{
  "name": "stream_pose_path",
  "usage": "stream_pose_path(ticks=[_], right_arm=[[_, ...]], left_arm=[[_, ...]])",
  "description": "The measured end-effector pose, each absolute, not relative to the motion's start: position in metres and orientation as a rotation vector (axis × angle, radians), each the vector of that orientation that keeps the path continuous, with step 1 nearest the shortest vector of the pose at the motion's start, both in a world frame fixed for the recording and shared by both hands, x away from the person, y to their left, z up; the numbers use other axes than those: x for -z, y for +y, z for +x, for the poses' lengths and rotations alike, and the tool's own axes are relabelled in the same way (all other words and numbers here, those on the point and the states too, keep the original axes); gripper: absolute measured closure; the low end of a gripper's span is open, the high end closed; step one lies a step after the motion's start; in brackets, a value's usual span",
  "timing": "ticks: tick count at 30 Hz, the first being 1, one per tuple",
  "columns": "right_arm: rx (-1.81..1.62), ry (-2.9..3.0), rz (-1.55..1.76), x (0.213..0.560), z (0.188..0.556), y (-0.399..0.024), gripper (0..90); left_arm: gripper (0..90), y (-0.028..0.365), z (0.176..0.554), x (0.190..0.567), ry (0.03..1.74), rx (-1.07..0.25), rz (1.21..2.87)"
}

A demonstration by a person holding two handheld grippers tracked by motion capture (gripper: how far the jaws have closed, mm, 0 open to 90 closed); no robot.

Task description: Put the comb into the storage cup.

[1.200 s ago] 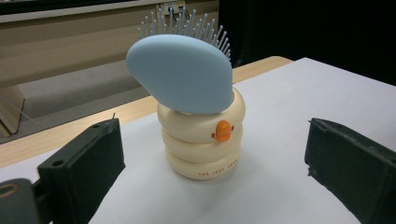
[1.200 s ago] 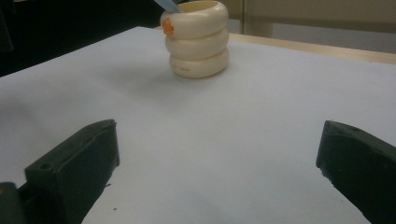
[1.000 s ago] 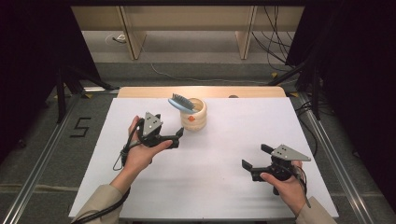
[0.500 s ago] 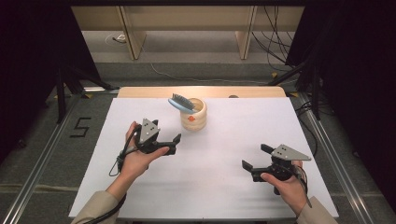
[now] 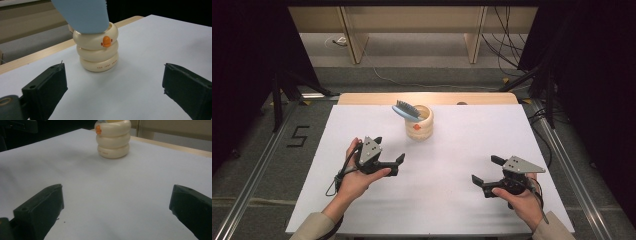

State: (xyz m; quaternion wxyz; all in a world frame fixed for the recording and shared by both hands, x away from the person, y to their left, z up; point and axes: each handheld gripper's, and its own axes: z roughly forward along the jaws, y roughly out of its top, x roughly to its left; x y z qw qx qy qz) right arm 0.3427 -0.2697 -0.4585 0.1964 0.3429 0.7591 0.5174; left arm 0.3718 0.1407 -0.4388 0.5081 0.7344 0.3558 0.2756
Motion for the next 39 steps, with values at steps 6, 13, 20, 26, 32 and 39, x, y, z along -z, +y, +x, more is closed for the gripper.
stream_pose_path(ticks=[6,13,20,26,32,39], right_arm=[[-1.444,2.136,0.962,0.459,0.342,-0.272,0.3],[-1.441,2.136,0.96,0.459,0.341,-0.275,0.3],[-1.436,2.134,0.965,0.459,0.34,-0.279,0.3],[-1.438,2.13,0.97,0.46,0.338,-0.284,0.3],[-1.433,2.133,0.972,0.461,0.337,-0.286,0.3],[-1.429,2.132,0.976,0.461,0.335,-0.289,0.3]], left_arm=[[6.1,0.144,0.366,0.444,0.832,-0.654,1.774],[6.1,0.15,0.36,0.444,0.817,-0.642,1.757],[6.1,0.16,0.355,0.446,0.824,-0.653,1.752],[6.0,0.169,0.352,0.451,0.826,-0.652,1.75],[6.0,0.175,0.35,0.454,0.837,-0.658,1.746],[6.0,0.182,0.347,0.458,0.856,-0.658,1.742]])
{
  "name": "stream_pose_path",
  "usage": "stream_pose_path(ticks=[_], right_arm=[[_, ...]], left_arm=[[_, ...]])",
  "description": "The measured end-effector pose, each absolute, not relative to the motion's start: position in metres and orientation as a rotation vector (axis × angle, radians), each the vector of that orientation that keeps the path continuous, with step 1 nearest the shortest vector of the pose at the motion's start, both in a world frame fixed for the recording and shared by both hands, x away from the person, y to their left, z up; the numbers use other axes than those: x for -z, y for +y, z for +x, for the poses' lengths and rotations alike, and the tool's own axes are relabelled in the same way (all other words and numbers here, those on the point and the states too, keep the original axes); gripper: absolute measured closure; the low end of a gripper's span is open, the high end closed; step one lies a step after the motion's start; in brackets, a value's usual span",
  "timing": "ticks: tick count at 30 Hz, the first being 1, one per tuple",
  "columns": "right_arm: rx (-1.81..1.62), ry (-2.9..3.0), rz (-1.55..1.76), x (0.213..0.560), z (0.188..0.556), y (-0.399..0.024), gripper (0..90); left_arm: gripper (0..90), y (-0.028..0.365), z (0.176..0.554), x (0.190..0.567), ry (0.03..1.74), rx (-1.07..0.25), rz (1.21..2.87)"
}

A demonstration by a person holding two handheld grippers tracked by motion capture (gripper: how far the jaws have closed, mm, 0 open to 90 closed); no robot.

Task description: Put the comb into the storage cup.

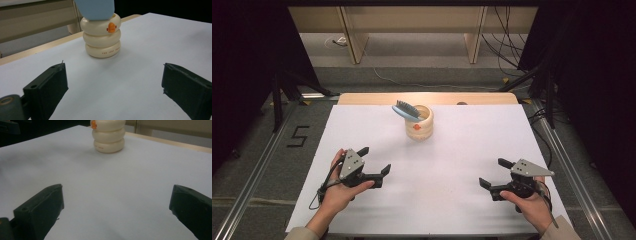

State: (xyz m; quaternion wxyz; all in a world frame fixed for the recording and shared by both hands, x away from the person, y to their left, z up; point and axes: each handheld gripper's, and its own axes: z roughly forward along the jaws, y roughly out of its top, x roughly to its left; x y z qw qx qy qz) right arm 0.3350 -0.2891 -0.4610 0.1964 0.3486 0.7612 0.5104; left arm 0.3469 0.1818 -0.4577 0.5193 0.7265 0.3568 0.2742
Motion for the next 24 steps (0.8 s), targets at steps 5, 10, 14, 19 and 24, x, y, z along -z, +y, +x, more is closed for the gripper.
stream_pose_path(ticks=[5,10,14,19,24], right_arm=[[-1.425,2.126,0.981,0.461,0.334,-0.292,0.3],[-1.425,2.124,0.983,0.462,0.333,-0.294,0.4],[-1.418,2.13,0.973,0.462,0.333,-0.292,0.3],[-1.415,2.132,0.972,0.463,0.333,-0.291,0.4],[-1.418,2.131,0.97,0.464,0.333,-0.291,0.4]], left_arm=[[6.0,0.185,0.345,0.461,0.87,-0.659,1.742],[6.0,0.186,0.343,0.463,0.876,-0.665,1.738],[6.0,0.187,0.344,0.464,0.887,-0.672,1.728],[6.0,0.185,0.344,0.466,0.881,-0.672,1.734],[6.0,0.181,0.342,0.469,0.884,-0.659,1.736]])
